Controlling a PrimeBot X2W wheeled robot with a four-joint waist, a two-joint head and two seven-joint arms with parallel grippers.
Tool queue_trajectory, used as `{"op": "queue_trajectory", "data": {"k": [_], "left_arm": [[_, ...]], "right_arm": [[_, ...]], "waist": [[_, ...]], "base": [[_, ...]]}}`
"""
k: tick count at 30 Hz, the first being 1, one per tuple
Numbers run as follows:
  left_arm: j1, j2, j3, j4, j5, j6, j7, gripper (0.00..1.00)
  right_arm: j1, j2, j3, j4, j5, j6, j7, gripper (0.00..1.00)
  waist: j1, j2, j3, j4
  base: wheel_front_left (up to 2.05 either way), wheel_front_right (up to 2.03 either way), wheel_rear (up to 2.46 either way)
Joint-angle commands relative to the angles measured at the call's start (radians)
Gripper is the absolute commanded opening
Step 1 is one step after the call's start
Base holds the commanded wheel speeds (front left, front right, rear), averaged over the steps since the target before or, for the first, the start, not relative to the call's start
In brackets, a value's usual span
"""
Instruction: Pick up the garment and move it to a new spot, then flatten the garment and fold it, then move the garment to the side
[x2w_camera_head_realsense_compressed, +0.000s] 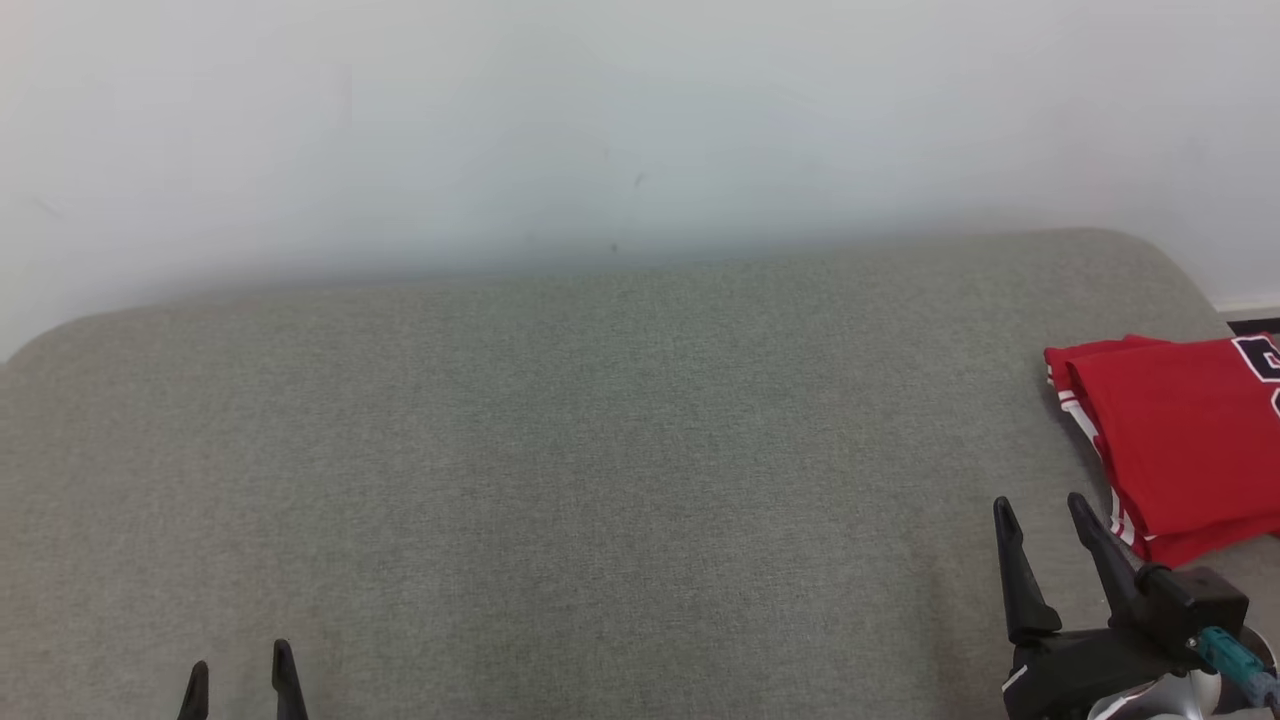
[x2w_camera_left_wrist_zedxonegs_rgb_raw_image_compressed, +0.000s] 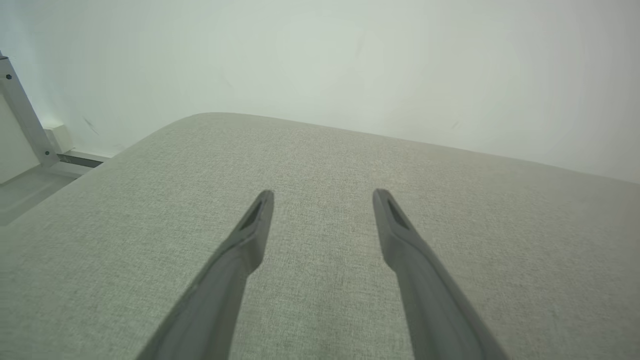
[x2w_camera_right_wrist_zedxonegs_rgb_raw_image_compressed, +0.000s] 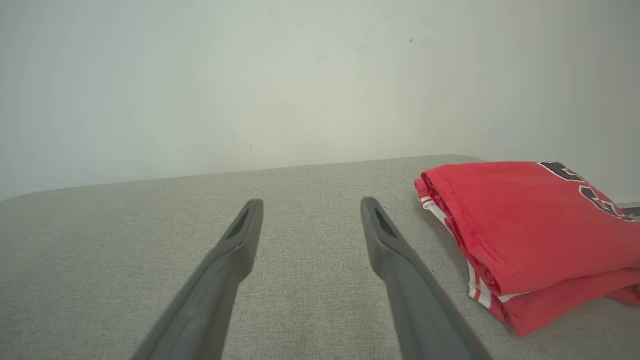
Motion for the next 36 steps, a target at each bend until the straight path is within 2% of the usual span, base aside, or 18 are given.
{"op": "queue_trajectory", "data": {"k": [1,36], "left_arm": [[0.009,-0.002,0.008,0.004,0.005,-0.006,-0.002,1.00],[0.040,-0.002,0.040,0.023,0.018,-0.024,-0.002,1.00]], "right_arm": [[0.012,0.006,-0.001,0.007,-0.011,0.000,-0.009,1.00],[0.060,0.035,0.034,0.065,-0.025,0.000,-0.012,1.00]], "waist": [[0.0000,0.0001,-0.009,0.011],[0.0000,0.0001,-0.059,-0.002]], "base": [[0.00,0.00,0.00],[0.00,0.00,0.00]]}}
